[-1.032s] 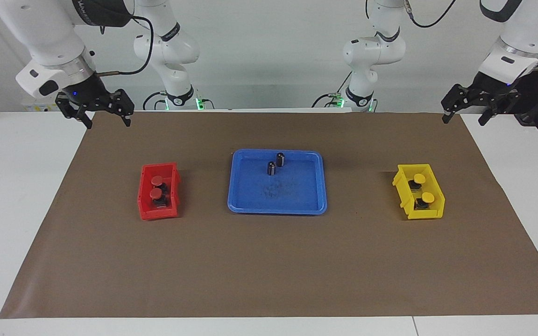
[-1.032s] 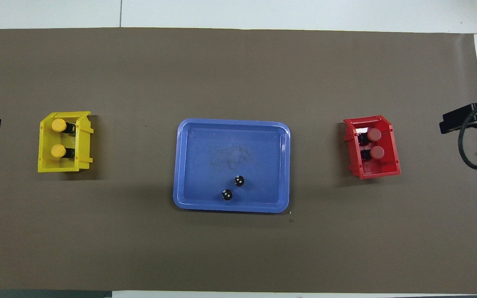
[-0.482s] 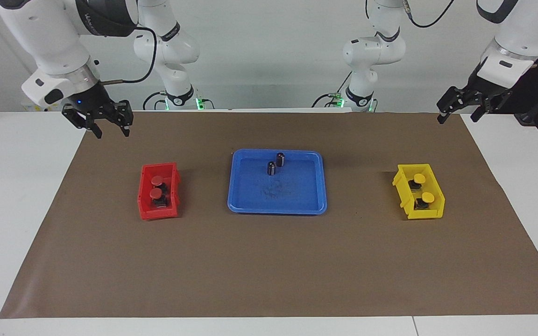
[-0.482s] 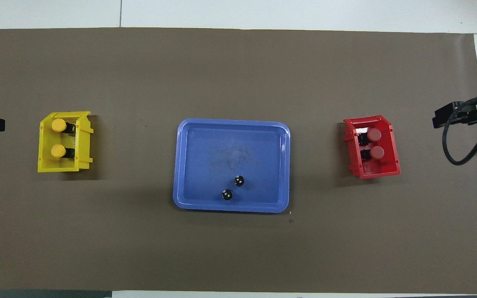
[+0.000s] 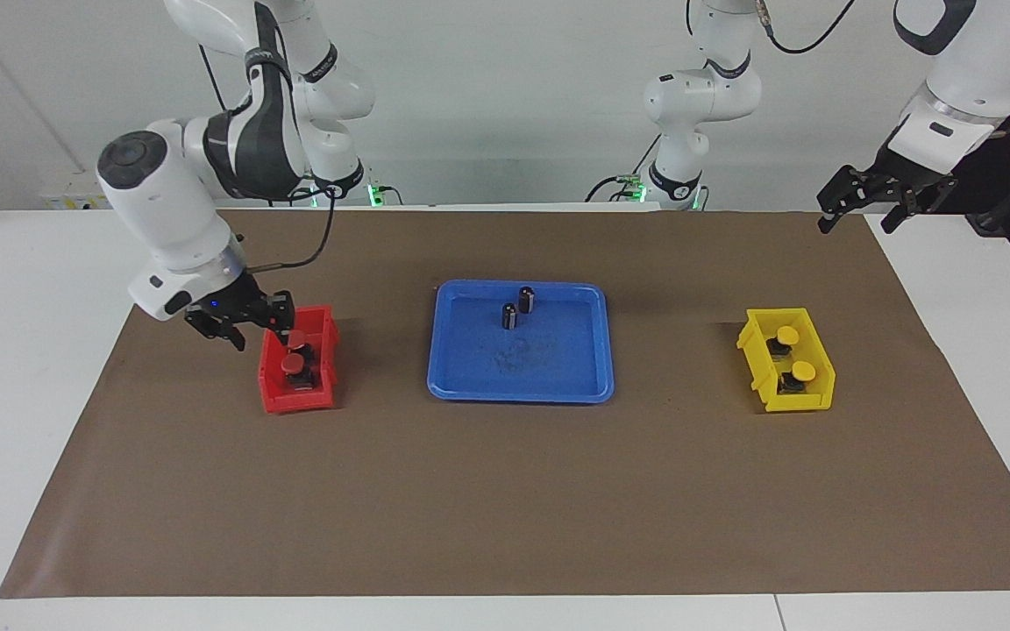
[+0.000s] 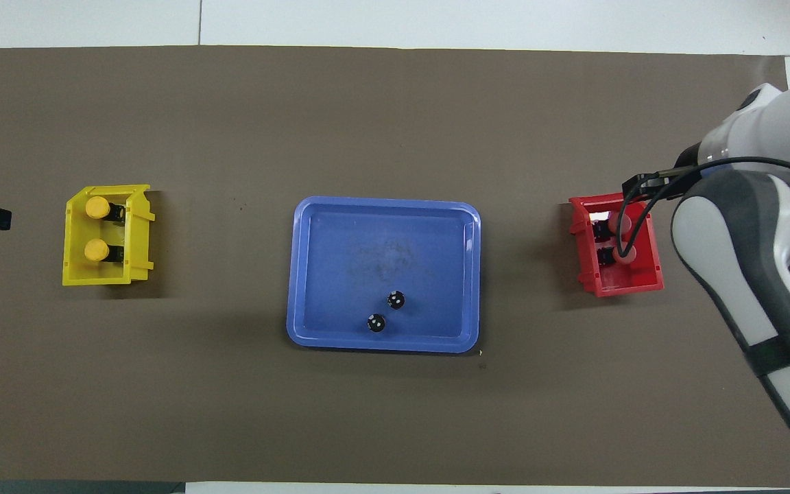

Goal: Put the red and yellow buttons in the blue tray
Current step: 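Reach the right gripper into the red caddy and grasp a red button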

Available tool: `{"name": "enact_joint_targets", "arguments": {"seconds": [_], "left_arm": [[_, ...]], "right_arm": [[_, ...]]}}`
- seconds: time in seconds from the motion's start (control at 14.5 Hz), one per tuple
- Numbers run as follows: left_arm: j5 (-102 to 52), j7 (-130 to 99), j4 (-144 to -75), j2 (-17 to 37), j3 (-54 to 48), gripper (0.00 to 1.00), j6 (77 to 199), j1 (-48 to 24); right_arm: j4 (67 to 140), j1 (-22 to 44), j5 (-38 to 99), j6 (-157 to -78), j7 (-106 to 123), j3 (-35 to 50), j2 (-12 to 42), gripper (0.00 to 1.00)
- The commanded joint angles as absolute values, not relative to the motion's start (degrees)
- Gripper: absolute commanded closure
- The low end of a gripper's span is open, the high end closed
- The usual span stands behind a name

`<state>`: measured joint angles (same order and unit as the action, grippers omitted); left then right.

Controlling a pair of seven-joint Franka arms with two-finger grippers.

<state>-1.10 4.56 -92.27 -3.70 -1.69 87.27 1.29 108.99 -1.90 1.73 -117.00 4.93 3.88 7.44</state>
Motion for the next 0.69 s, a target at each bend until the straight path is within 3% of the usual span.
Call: {"name": "enact_joint_targets", "arguments": {"seconds": [0.0,0.21,0.62], "left_arm": [[-0.62,5.71,-94.83,-5.71,-1.76,0.00,88.06,1.76],[-0.62,5.54,-95.01,-5.89,-1.67,0.00,88.07,1.76],[-0.62,5.36,-98.70,-7.73,-1.58,0.00,90.43,1.85]], "right_arm": [[117.22,-2.29,2.81,-122.76,4.66,4.13,4.05,0.35],[121.11,-2.64,2.81,-126.64,4.83,4.04,4.04,0.35],[121.20,-3.42,2.81,-129.54,5.36,4.04,7.12,0.38]]}}
